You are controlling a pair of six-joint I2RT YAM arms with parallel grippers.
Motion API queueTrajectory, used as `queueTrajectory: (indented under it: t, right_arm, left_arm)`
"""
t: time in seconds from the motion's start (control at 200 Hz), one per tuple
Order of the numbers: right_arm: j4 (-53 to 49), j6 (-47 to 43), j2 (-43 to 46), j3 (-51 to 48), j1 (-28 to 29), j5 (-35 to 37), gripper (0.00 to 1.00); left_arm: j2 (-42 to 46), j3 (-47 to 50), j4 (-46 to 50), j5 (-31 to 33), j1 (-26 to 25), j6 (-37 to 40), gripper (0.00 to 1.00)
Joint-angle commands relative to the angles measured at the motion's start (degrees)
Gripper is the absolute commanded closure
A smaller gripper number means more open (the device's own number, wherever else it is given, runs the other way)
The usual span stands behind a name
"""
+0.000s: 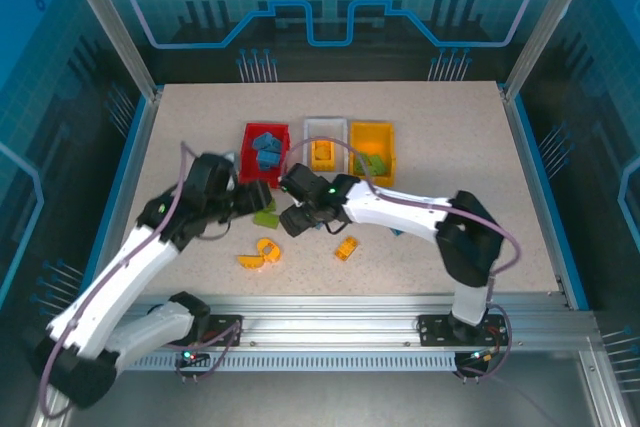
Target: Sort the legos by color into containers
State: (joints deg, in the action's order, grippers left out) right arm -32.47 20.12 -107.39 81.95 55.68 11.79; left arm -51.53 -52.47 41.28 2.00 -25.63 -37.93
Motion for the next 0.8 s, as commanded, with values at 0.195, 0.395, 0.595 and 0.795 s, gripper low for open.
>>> queueTrajectory:
  t: [0.195, 0.395, 0.595, 0.795]
  right_arm:
    - [-11.73, -11.23, -14.26, 14.37, -3.67, 1.34, 0.24]
    - [-13.36, -12.56, -18.75, 17.94, -4.27, 1.35, 0.35]
    - [-13.72, -12.20, -20.81, 19.41, -5.15, 1.85, 0.46]
    - [-11.98, -11.48, -19.15, 18.47, -5.11, 1.98, 0.64]
  left_arm:
    - [22.27, 10.97, 5.67, -2.77, -2.23, -12.87, 0.40]
    - [22.00, 9.98, 6.14, -3.64, -2.24, -12.37, 0.40]
    - [20.20, 9.43, 3.88, -4.91, -2.23, -12.34, 0.41]
    - [19.62, 9.68, 2.40, -6.08, -2.23, -12.37, 0.42]
